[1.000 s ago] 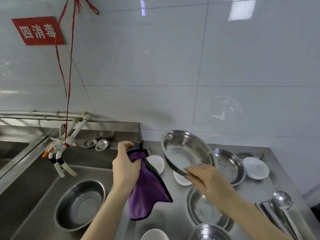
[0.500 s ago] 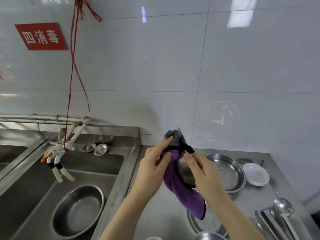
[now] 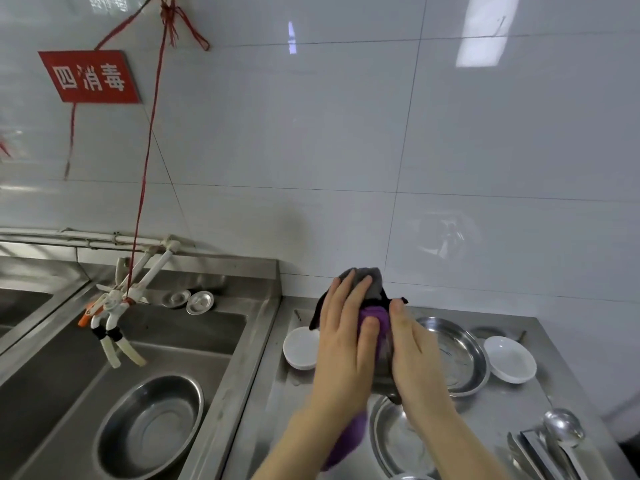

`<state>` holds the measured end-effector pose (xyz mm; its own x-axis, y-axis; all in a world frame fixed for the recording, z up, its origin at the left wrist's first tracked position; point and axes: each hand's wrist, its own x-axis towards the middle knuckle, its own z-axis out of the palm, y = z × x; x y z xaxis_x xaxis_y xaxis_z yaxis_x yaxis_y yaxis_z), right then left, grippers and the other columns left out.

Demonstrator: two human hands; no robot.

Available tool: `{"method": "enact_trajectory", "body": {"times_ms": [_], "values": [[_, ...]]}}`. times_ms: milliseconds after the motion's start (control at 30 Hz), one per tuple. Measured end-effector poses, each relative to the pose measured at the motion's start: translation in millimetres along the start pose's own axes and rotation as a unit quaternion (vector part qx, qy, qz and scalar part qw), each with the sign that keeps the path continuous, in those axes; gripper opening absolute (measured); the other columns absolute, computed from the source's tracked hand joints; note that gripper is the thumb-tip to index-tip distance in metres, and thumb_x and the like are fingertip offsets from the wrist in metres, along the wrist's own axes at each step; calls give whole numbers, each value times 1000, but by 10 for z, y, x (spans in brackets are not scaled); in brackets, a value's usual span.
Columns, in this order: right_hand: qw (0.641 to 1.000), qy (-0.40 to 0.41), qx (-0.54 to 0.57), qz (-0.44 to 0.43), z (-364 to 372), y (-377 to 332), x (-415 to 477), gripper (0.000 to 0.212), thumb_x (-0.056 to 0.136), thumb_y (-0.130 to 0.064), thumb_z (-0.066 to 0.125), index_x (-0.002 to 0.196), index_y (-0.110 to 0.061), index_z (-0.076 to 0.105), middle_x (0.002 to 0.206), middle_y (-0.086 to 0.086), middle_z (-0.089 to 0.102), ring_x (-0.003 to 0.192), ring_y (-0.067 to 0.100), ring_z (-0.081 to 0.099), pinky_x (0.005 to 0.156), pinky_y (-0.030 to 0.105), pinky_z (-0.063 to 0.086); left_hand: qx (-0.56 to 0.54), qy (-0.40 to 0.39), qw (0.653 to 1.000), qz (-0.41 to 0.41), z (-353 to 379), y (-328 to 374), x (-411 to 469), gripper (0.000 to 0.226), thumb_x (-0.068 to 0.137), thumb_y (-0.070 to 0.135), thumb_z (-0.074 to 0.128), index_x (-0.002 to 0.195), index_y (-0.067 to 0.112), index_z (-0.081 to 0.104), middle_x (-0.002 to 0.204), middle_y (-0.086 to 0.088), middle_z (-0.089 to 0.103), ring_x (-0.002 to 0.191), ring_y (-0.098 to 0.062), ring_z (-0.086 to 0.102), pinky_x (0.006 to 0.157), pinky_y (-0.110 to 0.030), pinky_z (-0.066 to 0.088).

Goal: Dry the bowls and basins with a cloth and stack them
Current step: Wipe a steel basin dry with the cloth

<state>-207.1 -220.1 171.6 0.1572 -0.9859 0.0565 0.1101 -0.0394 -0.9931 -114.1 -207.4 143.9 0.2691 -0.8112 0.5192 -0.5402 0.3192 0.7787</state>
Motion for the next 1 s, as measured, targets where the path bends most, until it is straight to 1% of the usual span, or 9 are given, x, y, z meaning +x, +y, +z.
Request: {"method": "enact_trajectory", "body": {"times_ms": [100,200,300,400,500,600,767,900,1000], "values": [[1000,10,-6,4,-23,-40,-77,68,79,-69,51,73,-4,68,67,6,69,65,27,65,66,37,52,-97,-15,987,-124,-130,-39,219,42,96,44,34,135,41,50,138,26,49,132,5,39,116,-35,31],[997,33,35,60,-114,-189,-50,46,92,-49,52,68,-14,68,66,1,71,60,15,68,61,29,53,-195,-13,963,-187,-226,-20,347,34,104,36,34,128,39,57,127,25,60,122,7,50,113,-32,34],[987,70,91,111,-202,-337,62,38,97,-47,50,78,-18,65,55,-6,70,57,8,67,61,28,49,-160,25,972,-169,-268,25,335,35,105,29,33,132,39,53,128,27,58,122,11,48,112,-24,34],[965,99,190,152,-258,-372,153,38,94,-53,55,88,-18,68,72,-2,76,83,22,70,76,38,53,-138,58,980,-129,-257,-6,247,39,101,31,39,139,38,47,136,28,52,128,10,43,112,-24,33],[939,114,265,188,-276,-325,237,42,90,-57,58,97,-17,66,95,6,75,92,28,68,80,39,53,-102,72,988,-89,-164,-33,86,47,97,37,36,143,41,40,147,26,41,138,5,32,115,-29,29],[913,84,329,225,-241,-194,308,63,83,-65,61,121,-15,65,114,15,72,107,39,66,101,52,47,13,65,998,7,-67,-43,-35,48,99,38,30,146,36,36,154,23,30,147,-4,17,119,-30,18],[884,48,406,226,-89,-87,247,58,84,-51,62,127,-12,63,126,15,67,116,31,64,99,42,50,212,-13,970,118,28,3,28,48,99,37,37,147,38,34,157,17,27,147,-7,19,116,-34,22],[915,68,347,193,-71,-24,193,30,103,-30,42,108,-14,67,87,6,78,77,16,75,73,34,54,232,-97,963,95,37,63,217,47,98,45,30,145,41,34,158,21,22,148,-1,3,118,-36,19],[946,82,251,185,-140,-20,197,31,101,-35,49,95,-14,71,78,8,77,75,22,73,73,38,54,155,-116,980,36,-17,44,334,50,94,53,24,142,46,35,152,28,26,145,5,6,120,-37,13]]}}
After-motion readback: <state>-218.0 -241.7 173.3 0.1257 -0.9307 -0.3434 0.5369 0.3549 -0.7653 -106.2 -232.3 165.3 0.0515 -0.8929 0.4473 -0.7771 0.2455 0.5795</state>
